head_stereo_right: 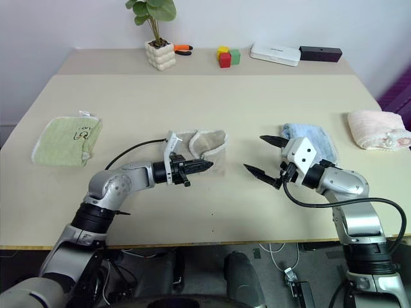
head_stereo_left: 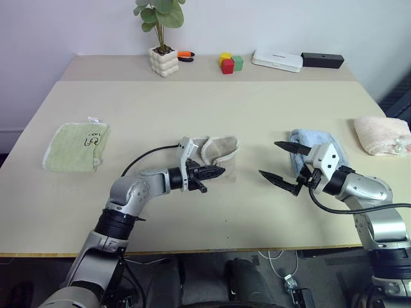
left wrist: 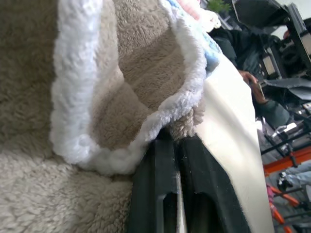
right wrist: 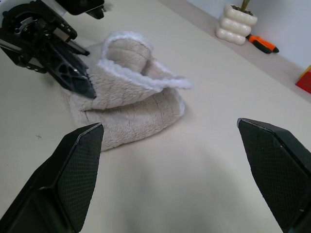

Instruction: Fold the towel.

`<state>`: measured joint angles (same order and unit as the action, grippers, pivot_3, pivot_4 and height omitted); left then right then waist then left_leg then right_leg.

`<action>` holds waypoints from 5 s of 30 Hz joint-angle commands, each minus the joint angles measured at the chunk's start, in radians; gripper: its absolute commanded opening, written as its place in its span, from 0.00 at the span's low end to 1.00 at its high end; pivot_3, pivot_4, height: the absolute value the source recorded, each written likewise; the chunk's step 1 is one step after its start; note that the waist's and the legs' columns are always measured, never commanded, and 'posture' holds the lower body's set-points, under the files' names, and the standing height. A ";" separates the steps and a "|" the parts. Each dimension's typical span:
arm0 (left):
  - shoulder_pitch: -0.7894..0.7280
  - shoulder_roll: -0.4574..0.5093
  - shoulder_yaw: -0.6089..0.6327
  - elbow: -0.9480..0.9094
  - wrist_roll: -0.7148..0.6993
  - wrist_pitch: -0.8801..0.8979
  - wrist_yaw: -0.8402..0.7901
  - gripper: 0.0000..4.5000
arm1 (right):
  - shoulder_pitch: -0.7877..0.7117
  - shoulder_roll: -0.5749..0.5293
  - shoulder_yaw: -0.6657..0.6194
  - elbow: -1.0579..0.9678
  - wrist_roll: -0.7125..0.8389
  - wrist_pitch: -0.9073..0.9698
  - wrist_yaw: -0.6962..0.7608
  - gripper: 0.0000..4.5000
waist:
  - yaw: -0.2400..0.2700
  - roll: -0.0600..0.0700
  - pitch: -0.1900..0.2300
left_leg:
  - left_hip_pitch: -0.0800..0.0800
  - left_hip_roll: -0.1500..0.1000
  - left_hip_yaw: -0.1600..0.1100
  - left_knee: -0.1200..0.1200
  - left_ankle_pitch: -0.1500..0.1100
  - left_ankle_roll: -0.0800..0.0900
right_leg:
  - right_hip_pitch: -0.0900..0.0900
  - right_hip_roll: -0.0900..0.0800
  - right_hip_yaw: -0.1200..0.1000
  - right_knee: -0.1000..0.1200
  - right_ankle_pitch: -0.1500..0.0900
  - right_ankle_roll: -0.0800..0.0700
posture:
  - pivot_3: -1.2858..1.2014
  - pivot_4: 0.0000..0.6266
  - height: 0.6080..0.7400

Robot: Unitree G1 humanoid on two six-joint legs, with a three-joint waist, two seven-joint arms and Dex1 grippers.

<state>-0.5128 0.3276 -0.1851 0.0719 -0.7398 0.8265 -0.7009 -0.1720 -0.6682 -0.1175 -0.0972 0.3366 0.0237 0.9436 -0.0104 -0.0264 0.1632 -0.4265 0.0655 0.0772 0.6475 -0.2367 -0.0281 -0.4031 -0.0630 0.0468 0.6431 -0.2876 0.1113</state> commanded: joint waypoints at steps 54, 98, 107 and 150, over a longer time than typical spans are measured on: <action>0.048 -0.250 0.239 0.029 0.237 -0.321 0.272 0.01 | -0.220 0.624 0.293 0.076 -0.227 0.256 -0.755 0.01 | -0.003 0.000 0.000 | -0.001 0.001 0.000 0.000 0.000 0.000 | -0.003 0.001 0.000 0.004 0.001 0.003 | 0.52 0.24 0.96; 0.065 0.058 0.325 0.005 0.198 -0.378 -0.104 1.00 | -0.275 0.393 -0.074 0.027 0.135 0.605 -0.543 0.99 | -0.004 0.001 0.000 | -0.001 0.001 0.000 -0.001 0.000 0.000 | -0.003 0.001 -0.001 0.004 0.001 0.003 | 0.52 0.24 0.96; 0.125 0.176 0.341 -0.058 0.142 -0.454 -0.355 1.00 | -0.257 0.368 -0.163 -0.066 0.430 1.052 -0.562 0.99 | -0.005 0.001 0.000 | -0.001 0.002 0.000 -0.002 0.000 0.000 | -0.003 0.000 -0.001 0.004 0.001 0.002 | 0.52 0.24 0.96; 0.247 0.215 0.371 -0.153 0.149 -0.629 -0.379 1.00 | -0.409 0.542 -0.205 0.178 0.511 1.306 -0.675 0.01 | -0.009 0.001 0.001 | -0.002 0.003 0.001 -0.003 0.000 0.001 | -0.005 0.001 -0.001 0.004 0.001 0.002 | 0.52 0.24 0.96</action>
<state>-0.2665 0.5452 0.1767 -0.0521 -0.5797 0.2157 -1.0810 -0.5672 -0.1243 -0.2925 0.0864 0.8310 1.3456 0.2655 -0.0198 -0.0250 0.1638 -0.4287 0.0683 0.0785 0.6447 -0.2370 -0.0274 -0.4085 -0.0622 0.0463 0.6472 -0.2868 0.1131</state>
